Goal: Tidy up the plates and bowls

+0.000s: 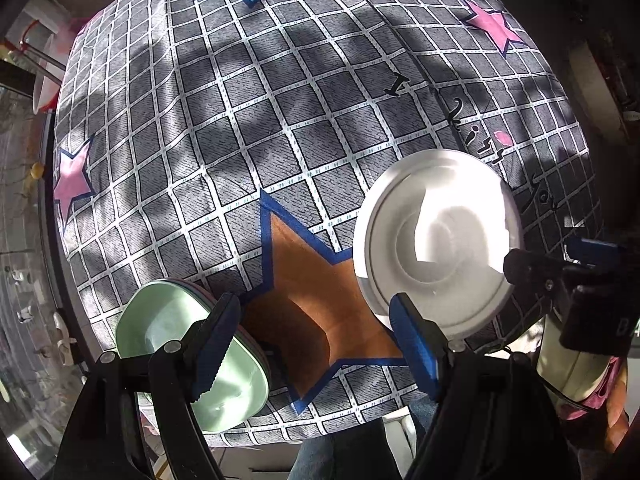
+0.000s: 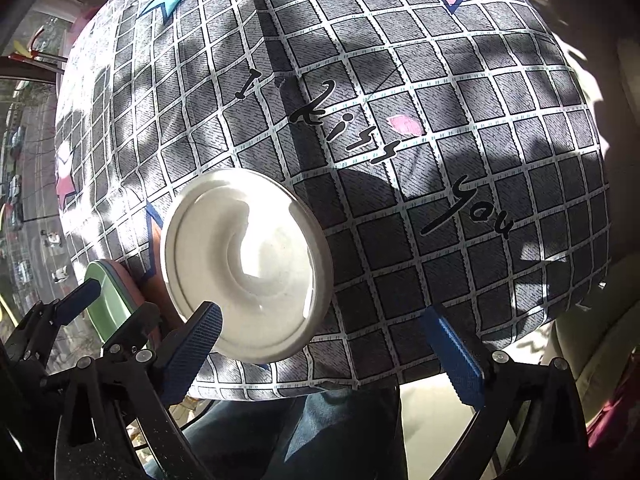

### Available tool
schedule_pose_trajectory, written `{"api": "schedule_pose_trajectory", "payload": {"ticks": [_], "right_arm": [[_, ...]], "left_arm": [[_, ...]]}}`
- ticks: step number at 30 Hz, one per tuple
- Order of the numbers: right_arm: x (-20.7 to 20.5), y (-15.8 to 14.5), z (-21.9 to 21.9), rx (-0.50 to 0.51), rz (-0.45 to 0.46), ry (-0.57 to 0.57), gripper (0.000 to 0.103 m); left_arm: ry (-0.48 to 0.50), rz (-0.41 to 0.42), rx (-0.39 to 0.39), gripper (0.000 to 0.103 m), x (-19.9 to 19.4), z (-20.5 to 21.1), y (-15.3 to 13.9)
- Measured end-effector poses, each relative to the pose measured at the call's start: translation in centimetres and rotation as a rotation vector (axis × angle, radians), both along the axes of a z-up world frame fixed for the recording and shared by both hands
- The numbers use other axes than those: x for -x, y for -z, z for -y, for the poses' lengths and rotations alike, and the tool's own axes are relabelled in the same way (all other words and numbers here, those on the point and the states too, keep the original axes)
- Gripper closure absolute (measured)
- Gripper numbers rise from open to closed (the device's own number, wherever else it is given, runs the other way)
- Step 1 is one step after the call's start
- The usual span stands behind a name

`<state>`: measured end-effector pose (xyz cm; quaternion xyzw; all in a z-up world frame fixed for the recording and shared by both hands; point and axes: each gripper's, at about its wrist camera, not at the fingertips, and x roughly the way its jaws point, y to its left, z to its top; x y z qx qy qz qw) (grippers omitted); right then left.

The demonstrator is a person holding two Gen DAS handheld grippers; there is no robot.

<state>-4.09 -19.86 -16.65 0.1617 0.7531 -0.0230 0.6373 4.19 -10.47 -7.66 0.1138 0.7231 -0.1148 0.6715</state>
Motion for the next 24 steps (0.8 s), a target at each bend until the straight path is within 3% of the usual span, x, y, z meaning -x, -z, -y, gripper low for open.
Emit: {"api": "schedule_pose_trajectory", "payload": {"ticks": [24], "right_arm": [[0.4,0.6,0.3,0.010,-0.025,0.012,0.002]], "left_arm": [[0.007,-0.019,-0.020,0.023,0.3,2.5,2.1]]}}
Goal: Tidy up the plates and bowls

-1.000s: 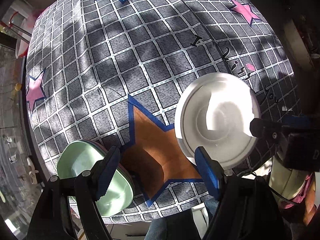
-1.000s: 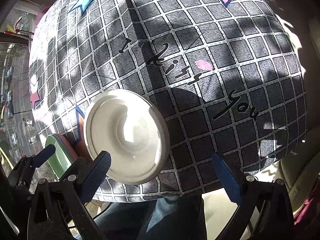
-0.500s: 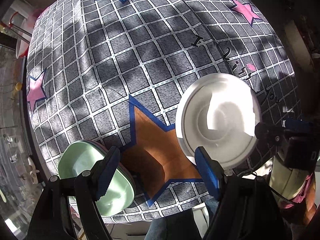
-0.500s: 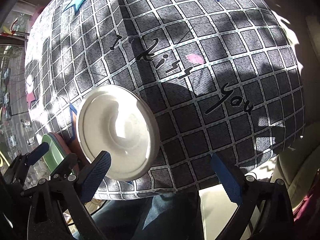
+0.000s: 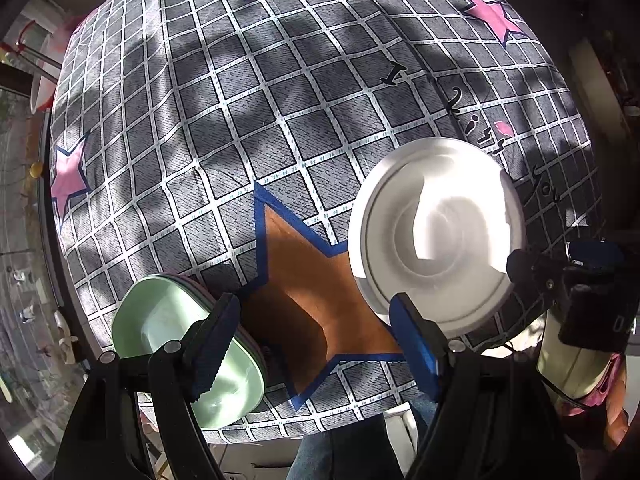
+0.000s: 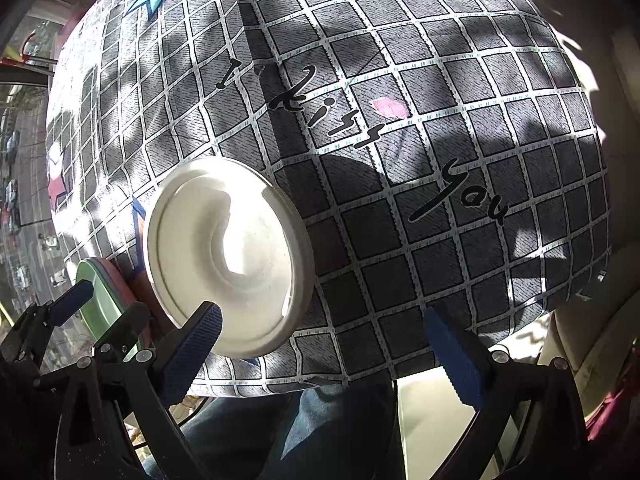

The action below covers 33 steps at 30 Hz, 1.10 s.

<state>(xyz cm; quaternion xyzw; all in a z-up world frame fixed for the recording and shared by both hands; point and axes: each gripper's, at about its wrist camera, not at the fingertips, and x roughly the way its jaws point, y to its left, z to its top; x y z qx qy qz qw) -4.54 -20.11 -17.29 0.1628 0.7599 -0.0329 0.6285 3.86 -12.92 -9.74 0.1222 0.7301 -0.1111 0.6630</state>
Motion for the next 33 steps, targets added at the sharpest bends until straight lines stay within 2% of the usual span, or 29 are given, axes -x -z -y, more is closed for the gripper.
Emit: {"api": "schedule_pose_trajectory", "payload": {"ticks": [14,15,24,33], "right_arm": [[0.8,1.5,1.7,-0.009,-0.053,0.028,0.002],[0.9,1.6,1.7,0.025,-0.095,0.001,0.002],[0.7,2.3,2.1,0.027,-0.104,-0.014,0.002],[0.2,4.5,1.6,0.024,-0.119,-0.048,0.002]], "left_arm": [[0.016,-0.022,-0.009,0.023,1.2,2.2,2.3],[0.015,-0.025,-0.010,0.023,1.3,2.3,2.4],[-0.002,-0.027,-0.014,0.023,1.0,3.4,4.0],[-0.033,-0.039,-0.033,0.023,-0.4,4.4,7.1]]}}
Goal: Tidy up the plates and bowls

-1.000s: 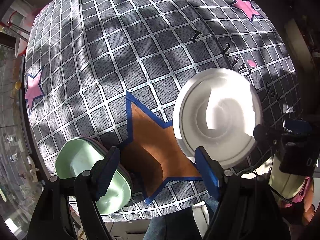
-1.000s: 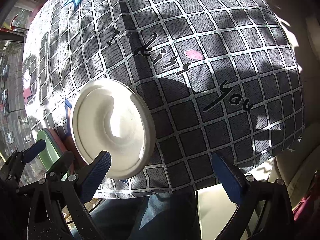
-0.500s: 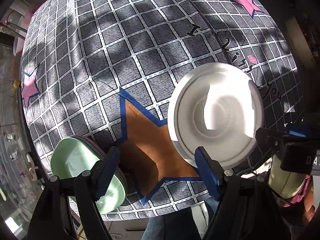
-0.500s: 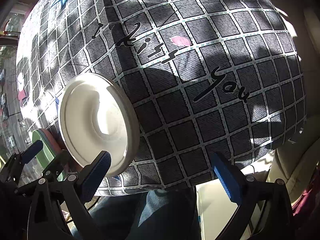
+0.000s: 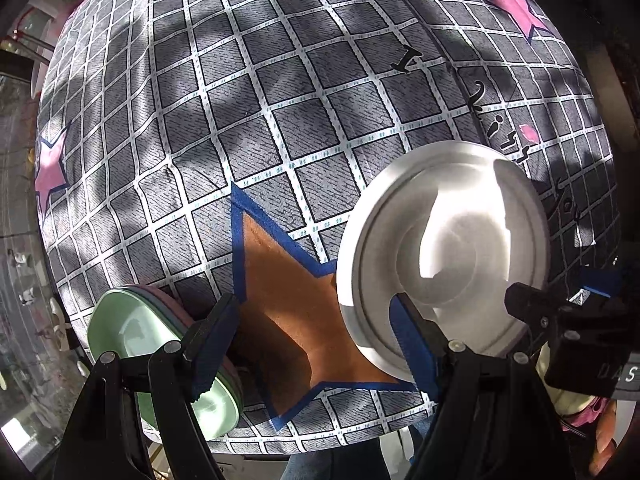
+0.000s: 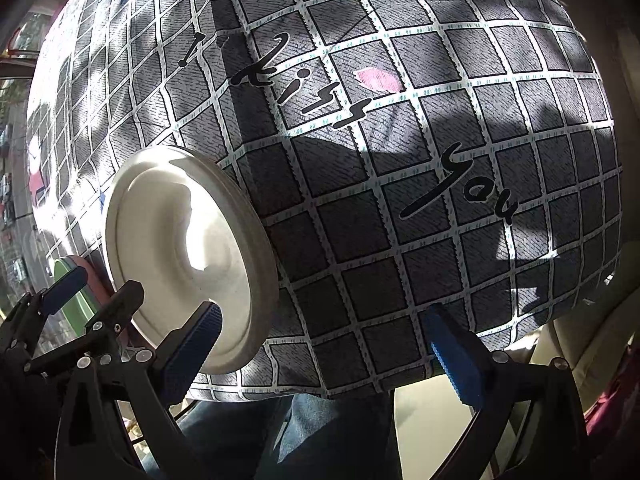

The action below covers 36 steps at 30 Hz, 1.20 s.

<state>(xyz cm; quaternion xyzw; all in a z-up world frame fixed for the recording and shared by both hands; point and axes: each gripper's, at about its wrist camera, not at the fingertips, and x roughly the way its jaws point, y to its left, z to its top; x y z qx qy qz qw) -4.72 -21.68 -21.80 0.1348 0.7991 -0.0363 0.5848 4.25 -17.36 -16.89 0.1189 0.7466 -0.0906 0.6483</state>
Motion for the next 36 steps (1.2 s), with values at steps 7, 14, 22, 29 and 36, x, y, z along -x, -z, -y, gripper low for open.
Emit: {"api": "schedule_pose_trajectory", "payload": {"ticks": [7,14,22,29,36], "right_arm": [[-0.6,3.1,-0.5,0.022,-0.016,-0.050,0.002],[-1.0,5.2,-0.1,0.012,-0.028,-0.077,0.002],[-2.7,5.9,1.7,0.004,-0.026,-0.067,0.001],[-2.9,5.2,1.8,-0.014,-0.015,-0.080,0.011],[-2.6,4.2,-0.1,-0.090,-0.002,-0.048,0.059]], "left_arm": [[-0.008,-0.013,-0.023,0.023,-1.4,0.0,3.0],[-0.023,-0.022,-0.010,0.022,-2.0,0.5,5.5],[-0.076,-0.025,0.031,0.017,-2.5,-1.1,7.7],[-0.069,-0.060,0.049,0.027,-2.0,-1.3,8.3],[-0.021,-0.083,0.109,0.064,-1.9,0.1,8.8]]}}
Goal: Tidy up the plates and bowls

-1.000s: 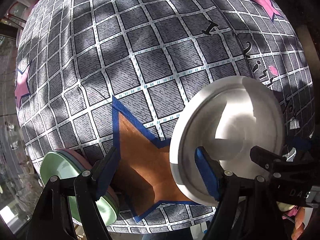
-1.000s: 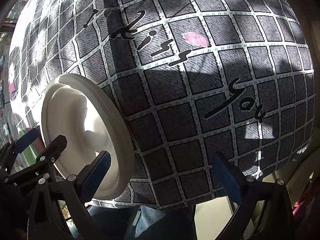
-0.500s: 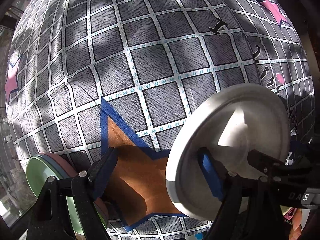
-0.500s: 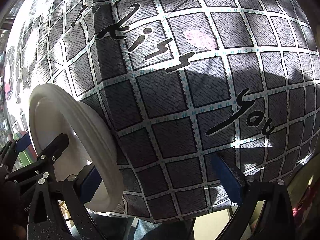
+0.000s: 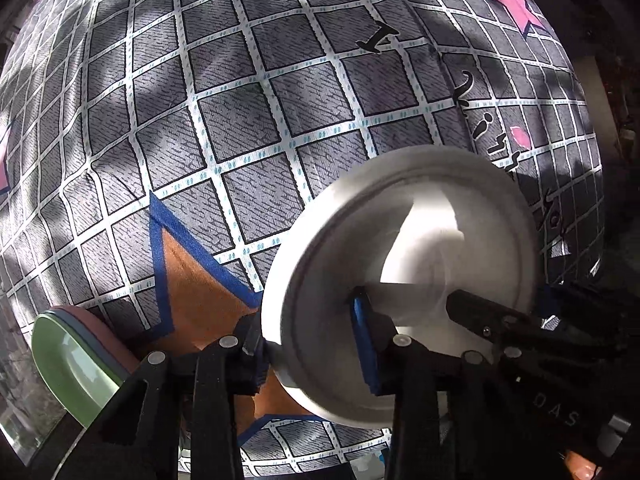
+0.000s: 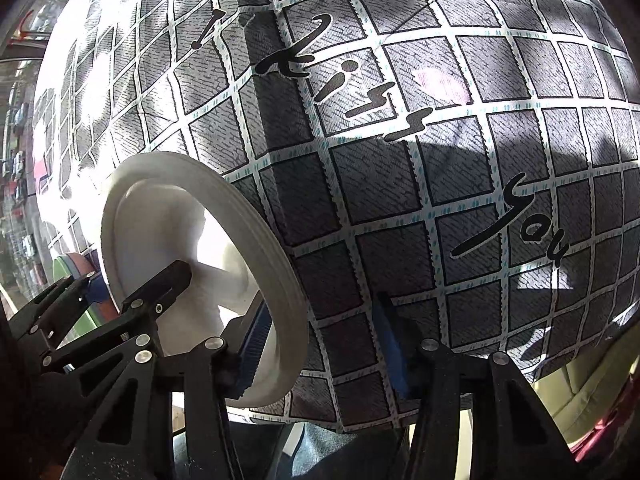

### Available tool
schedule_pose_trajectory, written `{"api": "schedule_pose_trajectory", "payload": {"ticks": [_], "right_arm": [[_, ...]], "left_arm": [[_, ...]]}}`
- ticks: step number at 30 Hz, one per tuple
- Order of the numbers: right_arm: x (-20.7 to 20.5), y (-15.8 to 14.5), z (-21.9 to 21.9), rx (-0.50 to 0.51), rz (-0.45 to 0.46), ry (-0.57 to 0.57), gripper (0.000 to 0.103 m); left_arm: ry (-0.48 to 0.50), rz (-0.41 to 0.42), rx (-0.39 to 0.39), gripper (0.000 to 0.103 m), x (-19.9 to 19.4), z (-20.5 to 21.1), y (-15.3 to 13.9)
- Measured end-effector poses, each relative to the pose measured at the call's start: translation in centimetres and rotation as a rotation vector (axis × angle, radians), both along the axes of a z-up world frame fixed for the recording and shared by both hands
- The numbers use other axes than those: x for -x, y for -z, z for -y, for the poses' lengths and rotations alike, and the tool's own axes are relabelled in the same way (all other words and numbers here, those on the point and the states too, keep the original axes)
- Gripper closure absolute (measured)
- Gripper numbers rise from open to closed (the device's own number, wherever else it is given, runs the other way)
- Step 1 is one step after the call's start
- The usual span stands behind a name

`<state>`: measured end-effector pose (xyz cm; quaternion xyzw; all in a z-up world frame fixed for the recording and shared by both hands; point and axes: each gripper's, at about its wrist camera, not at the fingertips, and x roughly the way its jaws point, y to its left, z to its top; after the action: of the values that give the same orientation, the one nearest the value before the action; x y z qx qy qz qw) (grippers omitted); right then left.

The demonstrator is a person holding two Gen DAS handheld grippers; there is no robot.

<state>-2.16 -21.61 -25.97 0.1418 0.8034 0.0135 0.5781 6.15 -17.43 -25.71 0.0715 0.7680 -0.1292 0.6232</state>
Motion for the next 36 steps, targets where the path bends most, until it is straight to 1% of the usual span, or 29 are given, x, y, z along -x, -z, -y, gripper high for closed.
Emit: {"api": "schedule_pose_trajectory", "payload": {"ticks": [1,3,4,7,9,16,17,28,31,35,36], "right_arm": [[-0.1,0.1,-0.4,-0.010,-0.006,-0.008,0.067],[-0.2,-0.1,-1.4,-0.014,-0.003,-0.037,0.074],[-0.3,-0.2,-1.8,-0.004,0.001,-0.053,0.076],[-0.5,-0.2,-2.5,0.005,0.002,-0.087,0.076],[-0.4,-0.1,-3.0,0.003,-0.008,-0.097,0.076],[0.5,0.3,-6.1,-0.001,-0.039,-0.149,0.076],[0.5,0.4,-6.5,-0.001,-0.042,-0.158,0.076],[0.3,1.2,-13.0,-0.001,-0.048,-0.284,0.076],[0.2,1.3,-14.6,-0.004,-0.045,-0.308,0.076],[0.1,1.9,-16.6,-0.008,-0.041,-0.329,0.076],[0.1,2.0,-16.8,-0.008,-0.040,-0.333,0.076]], "left_arm": [[0.006,0.004,-0.002,0.064,0.0,0.0,0.1],[0.004,0.000,0.003,0.065,0.0,-0.3,0.5],[-0.003,-0.004,0.009,0.065,0.1,-0.5,0.6],[-0.015,-0.005,0.011,0.065,1.1,-1.6,0.8],[-0.024,-0.006,0.009,0.065,2.2,-2.1,0.3],[-0.056,-0.009,0.010,0.066,4.2,-5.6,1.3],[-0.064,-0.009,0.009,0.066,5.2,-6.4,1.5],[-0.188,-0.019,0.003,0.067,8.1,-13.8,2.8],[-0.209,-0.015,0.001,0.067,9.1,-16.8,3.6],[-0.225,-0.012,-0.001,0.067,10.1,-19.3,4.1],[-0.227,-0.011,-0.001,0.067,10.6,-20.4,4.7]]}}
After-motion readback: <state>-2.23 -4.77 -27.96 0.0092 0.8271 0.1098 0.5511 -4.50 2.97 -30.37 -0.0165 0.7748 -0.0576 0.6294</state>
